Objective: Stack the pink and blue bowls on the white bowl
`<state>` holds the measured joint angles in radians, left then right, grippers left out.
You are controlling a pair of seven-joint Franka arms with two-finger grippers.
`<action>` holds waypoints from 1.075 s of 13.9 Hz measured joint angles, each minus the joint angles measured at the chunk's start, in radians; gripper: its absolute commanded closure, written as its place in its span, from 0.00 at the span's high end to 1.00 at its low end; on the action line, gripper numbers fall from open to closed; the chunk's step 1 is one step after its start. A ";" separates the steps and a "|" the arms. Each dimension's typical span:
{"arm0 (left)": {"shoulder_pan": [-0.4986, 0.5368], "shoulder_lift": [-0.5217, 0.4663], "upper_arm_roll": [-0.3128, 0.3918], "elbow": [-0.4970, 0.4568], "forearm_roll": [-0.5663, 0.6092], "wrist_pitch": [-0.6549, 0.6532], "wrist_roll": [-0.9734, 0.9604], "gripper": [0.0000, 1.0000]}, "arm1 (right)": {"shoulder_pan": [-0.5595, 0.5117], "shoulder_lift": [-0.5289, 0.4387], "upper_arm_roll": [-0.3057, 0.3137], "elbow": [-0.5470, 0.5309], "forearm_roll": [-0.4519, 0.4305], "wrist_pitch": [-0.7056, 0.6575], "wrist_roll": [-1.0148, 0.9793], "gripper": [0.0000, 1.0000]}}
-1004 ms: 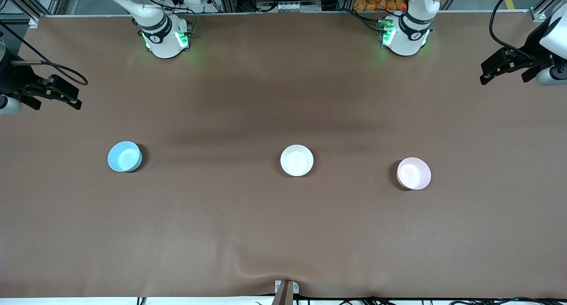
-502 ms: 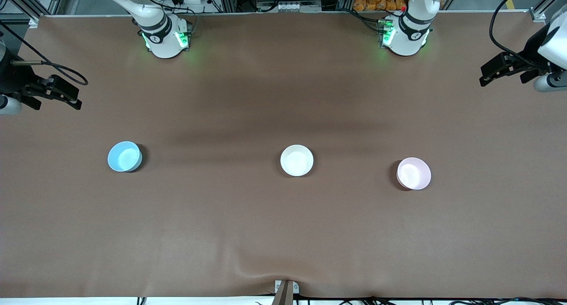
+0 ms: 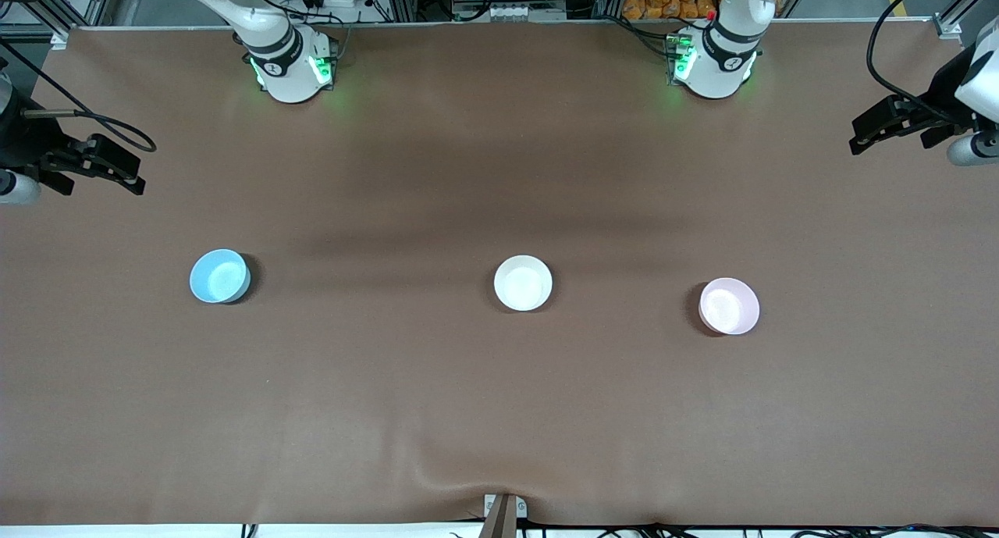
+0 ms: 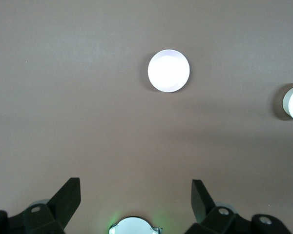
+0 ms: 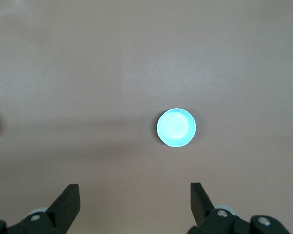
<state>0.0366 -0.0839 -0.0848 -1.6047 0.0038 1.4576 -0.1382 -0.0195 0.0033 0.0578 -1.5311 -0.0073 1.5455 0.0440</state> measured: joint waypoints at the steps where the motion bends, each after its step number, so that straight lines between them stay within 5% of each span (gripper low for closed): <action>1: 0.008 0.000 0.000 0.002 0.000 0.001 0.000 1.00 | 0.000 0.000 0.000 0.000 0.000 0.000 0.000 1.00; 15: 0.060 -0.014 0.015 0.020 0.000 0.004 0.000 1.00 | 0.000 0.000 0.000 0.000 0.000 0.001 0.000 1.00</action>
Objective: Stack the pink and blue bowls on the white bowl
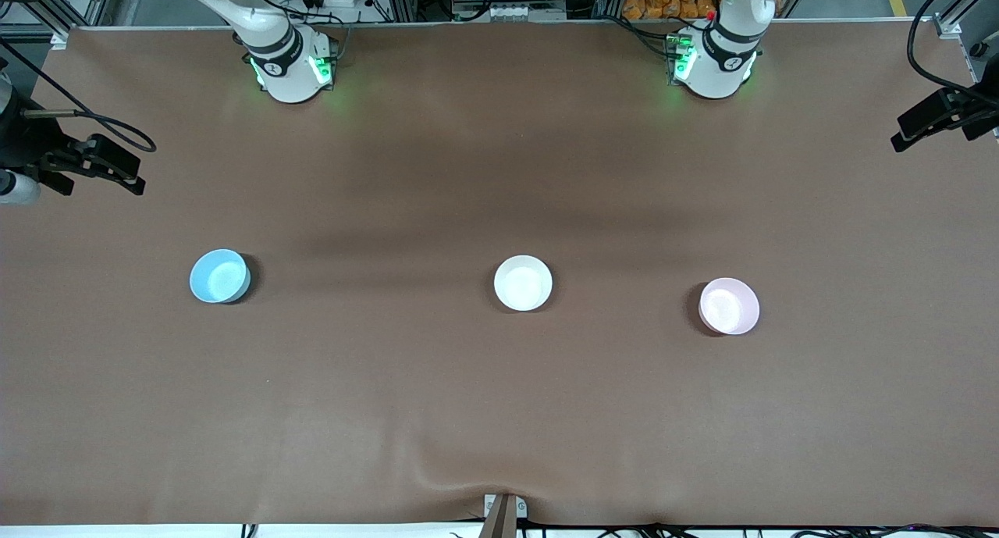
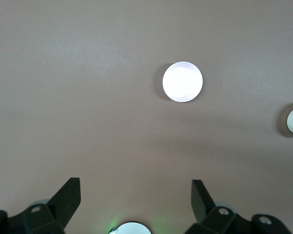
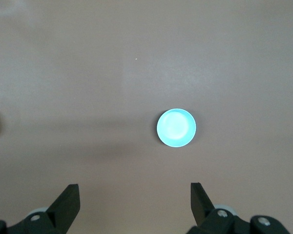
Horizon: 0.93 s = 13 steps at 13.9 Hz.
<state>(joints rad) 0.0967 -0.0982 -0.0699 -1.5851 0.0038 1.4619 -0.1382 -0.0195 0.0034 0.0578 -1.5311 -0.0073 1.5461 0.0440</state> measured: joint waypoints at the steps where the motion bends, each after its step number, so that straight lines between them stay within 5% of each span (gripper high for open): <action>1: 0.000 0.000 0.005 0.000 0.000 0.000 0.000 1.00 | 0.000 0.000 0.000 0.000 0.000 0.000 0.000 1.00; 13: 0.001 0.000 0.030 0.000 0.000 0.035 0.000 1.00 | 0.000 0.000 0.000 0.000 0.000 0.000 0.000 1.00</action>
